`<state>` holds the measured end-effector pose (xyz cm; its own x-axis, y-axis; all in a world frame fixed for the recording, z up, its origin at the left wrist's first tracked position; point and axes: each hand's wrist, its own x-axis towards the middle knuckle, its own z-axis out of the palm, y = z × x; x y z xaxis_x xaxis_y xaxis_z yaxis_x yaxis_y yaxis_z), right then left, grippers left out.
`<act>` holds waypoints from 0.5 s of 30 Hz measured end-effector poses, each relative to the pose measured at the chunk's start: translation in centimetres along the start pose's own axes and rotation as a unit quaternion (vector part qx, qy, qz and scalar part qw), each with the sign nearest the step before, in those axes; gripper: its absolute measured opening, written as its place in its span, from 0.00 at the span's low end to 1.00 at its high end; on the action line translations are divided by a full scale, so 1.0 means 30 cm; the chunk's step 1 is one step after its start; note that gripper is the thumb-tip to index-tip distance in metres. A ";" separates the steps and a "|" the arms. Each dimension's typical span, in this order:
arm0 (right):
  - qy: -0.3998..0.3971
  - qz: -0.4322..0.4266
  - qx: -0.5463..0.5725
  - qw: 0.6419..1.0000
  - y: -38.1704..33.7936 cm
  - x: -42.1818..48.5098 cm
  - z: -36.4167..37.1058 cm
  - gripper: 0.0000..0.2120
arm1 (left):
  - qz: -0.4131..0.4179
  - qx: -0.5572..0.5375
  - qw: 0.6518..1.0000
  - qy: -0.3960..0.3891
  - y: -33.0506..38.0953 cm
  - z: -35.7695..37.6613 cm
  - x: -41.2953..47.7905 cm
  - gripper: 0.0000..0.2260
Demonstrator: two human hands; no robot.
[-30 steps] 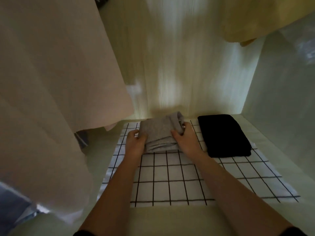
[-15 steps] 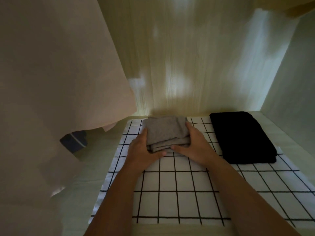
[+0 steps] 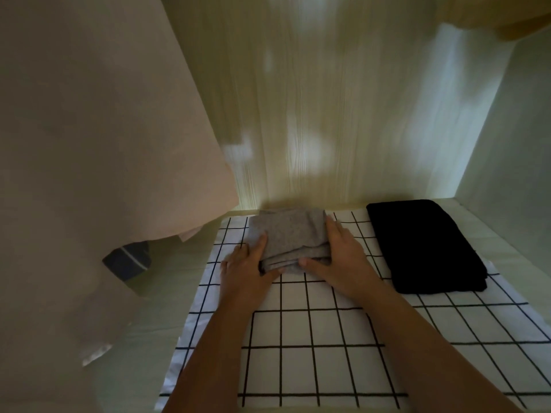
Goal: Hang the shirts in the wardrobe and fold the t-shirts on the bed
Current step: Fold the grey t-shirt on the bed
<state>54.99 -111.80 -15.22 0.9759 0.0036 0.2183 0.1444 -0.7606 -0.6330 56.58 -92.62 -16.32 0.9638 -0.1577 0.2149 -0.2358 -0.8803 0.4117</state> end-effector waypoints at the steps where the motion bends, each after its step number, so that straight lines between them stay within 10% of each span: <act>1: 0.007 0.017 -0.039 0.999 -0.026 -0.002 -0.005 0.43 | -0.004 0.001 1.000 -0.004 0.003 -0.002 -0.001 0.34; 5: 0.080 -0.101 -0.179 0.975 -0.181 0.041 0.025 0.27 | -0.002 0.024 1.000 -0.003 0.005 0.000 0.000 0.33; 8: -0.033 -0.140 -0.250 0.958 -0.261 0.111 0.088 0.25 | 0.005 0.022 1.000 0.018 -0.007 0.008 0.007 0.28; 15: -0.050 -0.028 -0.235 0.970 -0.163 0.128 0.140 0.29 | -0.023 0.056 0.996 -0.059 0.017 -0.019 -0.001 0.31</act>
<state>58.73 -105.35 -14.40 0.9831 0.0979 0.1549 0.1293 -0.9695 -0.2082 56.36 -92.80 -15.63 0.9829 -0.1611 0.0893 -0.1814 -0.9312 0.3163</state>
